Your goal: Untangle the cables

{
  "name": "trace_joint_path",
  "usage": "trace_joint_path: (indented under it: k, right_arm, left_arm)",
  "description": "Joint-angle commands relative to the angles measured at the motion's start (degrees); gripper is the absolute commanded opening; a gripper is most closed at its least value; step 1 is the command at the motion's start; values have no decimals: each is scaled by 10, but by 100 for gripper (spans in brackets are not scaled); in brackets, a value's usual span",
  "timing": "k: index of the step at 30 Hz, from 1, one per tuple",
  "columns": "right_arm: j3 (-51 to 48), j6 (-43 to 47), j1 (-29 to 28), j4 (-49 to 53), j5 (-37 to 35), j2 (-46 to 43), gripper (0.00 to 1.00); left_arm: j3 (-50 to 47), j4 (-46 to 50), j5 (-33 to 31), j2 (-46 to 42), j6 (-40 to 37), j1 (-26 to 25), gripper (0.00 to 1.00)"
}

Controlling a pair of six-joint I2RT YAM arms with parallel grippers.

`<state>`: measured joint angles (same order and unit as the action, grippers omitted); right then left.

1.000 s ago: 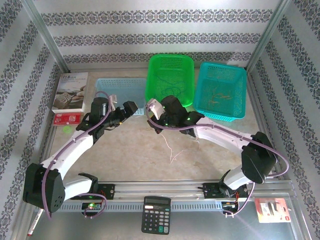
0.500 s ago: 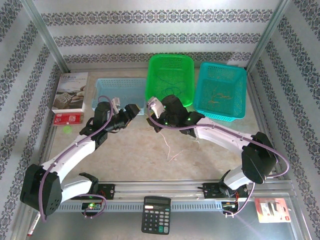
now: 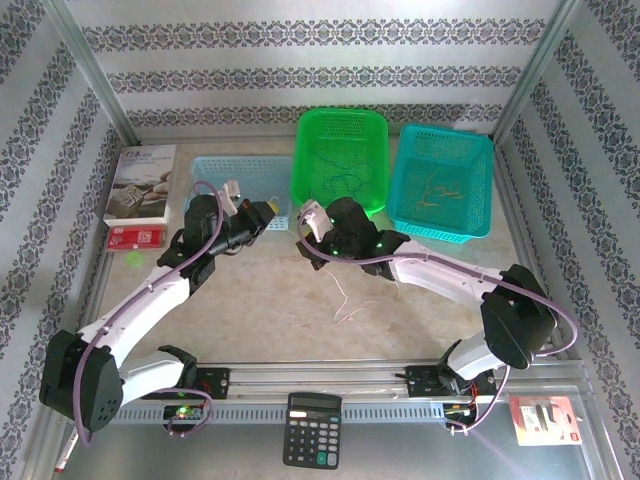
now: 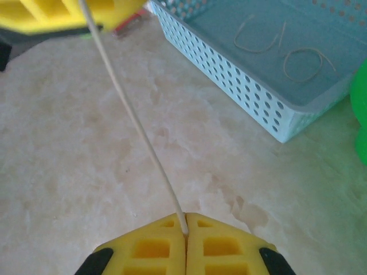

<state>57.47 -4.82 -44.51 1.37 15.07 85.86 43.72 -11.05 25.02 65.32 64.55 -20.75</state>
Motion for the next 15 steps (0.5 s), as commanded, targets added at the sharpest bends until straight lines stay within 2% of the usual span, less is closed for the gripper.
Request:
trace_joint_path:
  k: [1,8,13,15]
  right_arm:
    - [-29,-30,6,-36,4,-16,19]
    - [-85,-79,6,-134,-1,13,34]
    - [-118,-101,6,-188,-11,37,50]
    - [-127,-102,5,-197,-17,40,53]
  left_arm:
    - [59,-48,13,1,-9,-5,0]
    - [156,-43,32,25,-16,-5,0]
    - [236,-7,34,45,-46,2,0]
    - [264,4,35,51,-53,10,0]
